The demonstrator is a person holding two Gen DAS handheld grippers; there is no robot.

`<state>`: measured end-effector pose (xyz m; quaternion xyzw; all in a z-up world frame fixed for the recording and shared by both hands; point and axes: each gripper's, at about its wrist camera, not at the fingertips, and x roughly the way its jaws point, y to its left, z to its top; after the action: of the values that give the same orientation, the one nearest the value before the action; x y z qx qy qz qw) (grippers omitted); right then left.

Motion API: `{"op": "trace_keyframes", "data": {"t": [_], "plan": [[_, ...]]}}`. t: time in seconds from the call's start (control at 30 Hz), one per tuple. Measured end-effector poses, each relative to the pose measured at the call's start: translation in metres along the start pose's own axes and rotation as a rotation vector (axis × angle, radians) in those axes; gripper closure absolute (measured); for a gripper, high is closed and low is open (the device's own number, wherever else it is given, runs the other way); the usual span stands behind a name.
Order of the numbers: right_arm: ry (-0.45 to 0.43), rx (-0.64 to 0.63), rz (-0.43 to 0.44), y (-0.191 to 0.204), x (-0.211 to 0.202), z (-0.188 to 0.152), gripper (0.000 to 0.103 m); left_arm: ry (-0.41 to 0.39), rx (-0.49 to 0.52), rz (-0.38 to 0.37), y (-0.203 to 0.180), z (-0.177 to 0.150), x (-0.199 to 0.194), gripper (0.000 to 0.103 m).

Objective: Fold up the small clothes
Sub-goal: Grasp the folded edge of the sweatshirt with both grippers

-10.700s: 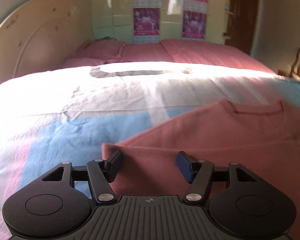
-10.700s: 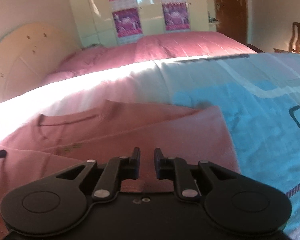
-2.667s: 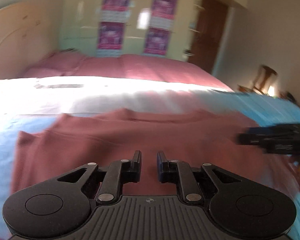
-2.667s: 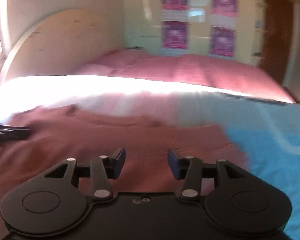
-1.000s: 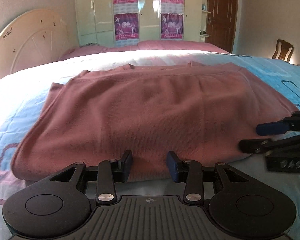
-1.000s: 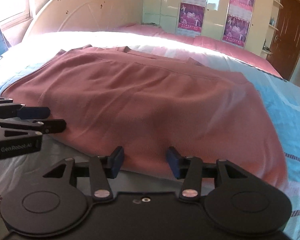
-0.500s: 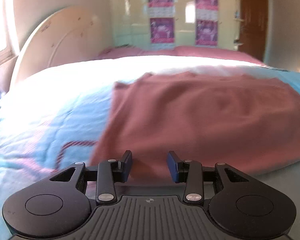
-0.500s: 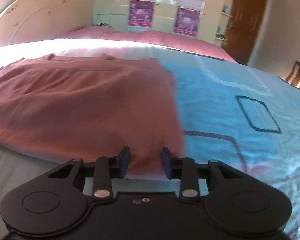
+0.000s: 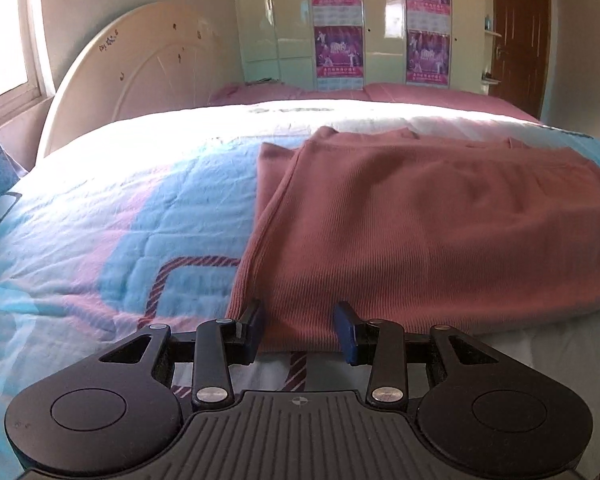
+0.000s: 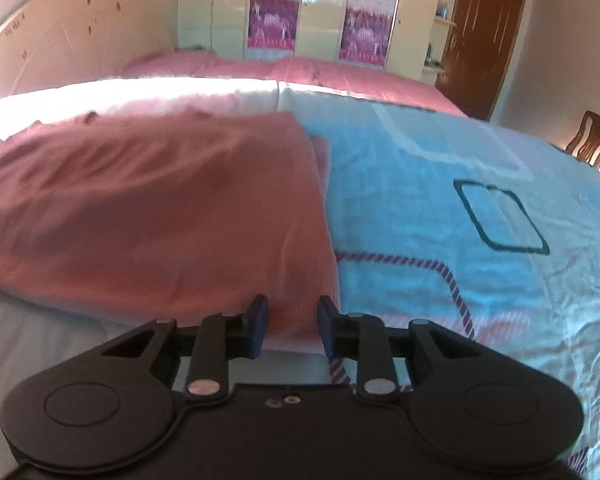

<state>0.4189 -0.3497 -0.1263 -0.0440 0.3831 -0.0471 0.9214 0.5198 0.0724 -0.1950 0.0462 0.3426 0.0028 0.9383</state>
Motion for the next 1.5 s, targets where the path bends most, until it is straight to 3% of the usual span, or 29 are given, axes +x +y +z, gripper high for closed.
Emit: {"op": "trace_keyframes", "data": {"t": [0.07,0.2,0.27,0.4,0.47,0.5,0.53,0.57,0.6,0.67,0.7,0.73,0.77,0.8,0.83,0.93,1.2,1.3,1.37,1.43,1.5], "plan": [[0.048,-0.014,-0.006,0.001,0.01,-0.003,0.076,0.002,-0.005,0.003,-0.001,0.003,0.0,0.064],[0.004,-0.006,-0.005,0.003,-0.001,-0.001,0.073,-0.004,0.001,0.01,-0.002,0.003,-0.004,0.064],[0.043,-0.019,-0.013,0.003,0.005,-0.005,0.074,0.006,0.01,0.004,-0.002,0.0,-0.002,0.064],[0.036,-0.021,-0.009,0.004,0.002,-0.005,0.073,0.016,0.011,0.003,-0.002,0.003,-0.005,0.064],[-0.003,0.005,-0.006,0.002,-0.006,-0.004,0.066,0.007,0.002,0.006,0.0,0.004,-0.013,0.063],[-0.033,0.015,-0.017,0.001,-0.012,-0.005,0.054,0.004,-0.005,0.006,0.001,0.004,-0.017,0.06],[-0.061,0.017,-0.033,0.001,-0.018,-0.006,0.047,0.004,-0.016,0.008,0.002,0.003,-0.022,0.047],[-0.075,0.015,-0.032,0.001,-0.022,-0.007,0.049,-0.001,-0.034,0.007,0.003,0.001,-0.027,0.037],[-0.08,0.016,-0.02,0.0,-0.025,-0.007,0.052,-0.011,-0.061,-0.001,0.005,-0.001,-0.033,0.022],[-0.09,0.011,0.003,0.0,-0.031,-0.008,0.059,-0.021,-0.142,-0.059,0.01,-0.006,-0.043,0.019],[-0.091,0.007,0.017,0.001,-0.033,-0.009,0.071,-0.013,-0.202,-0.1,0.014,-0.009,-0.044,0.019],[-0.093,0.01,0.034,0.001,-0.036,-0.008,0.083,-0.005,-0.273,-0.138,0.018,-0.012,-0.044,0.02],[-0.097,0.015,0.055,0.002,-0.038,-0.007,0.088,0.005,-0.333,-0.166,0.022,-0.016,-0.042,0.023],[-0.1,0.018,0.073,0.004,-0.04,-0.007,0.094,0.02,-0.392,-0.184,0.024,-0.019,-0.038,0.033],[-0.102,0.02,0.089,0.007,-0.041,-0.005,0.094,0.04,-0.447,-0.201,0.027,-0.022,-0.032,0.04],[-0.105,0.03,0.138,0.016,-0.042,0.001,0.096,0.058,-0.59,-0.239,0.031,-0.032,-0.014,0.04],[-0.091,0.051,0.257,0.054,-0.017,0.033,0.102,-0.029,-0.734,-0.276,0.037,-0.028,0.017,0.04],[-0.099,0.045,0.339,0.075,-0.001,0.05,0.102,-0.057,-0.777,-0.289,0.041,-0.021,0.034,0.041],[-0.103,0.017,0.378,0.093,0.007,0.058,0.102,-0.066,-0.795,-0.285,0.043,-0.015,0.044,0.049],[-0.105,-0.011,0.409,0.111,0.017,0.067,0.102,-0.054,-0.813,-0.276,0.046,-0.011,0.056,0.077],[-0.098,-0.031,0.425,0.125,0.028,0.074,0.102,-0.039,-0.853,-0.282,0.051,-0.01,0.068,0.093]]}}
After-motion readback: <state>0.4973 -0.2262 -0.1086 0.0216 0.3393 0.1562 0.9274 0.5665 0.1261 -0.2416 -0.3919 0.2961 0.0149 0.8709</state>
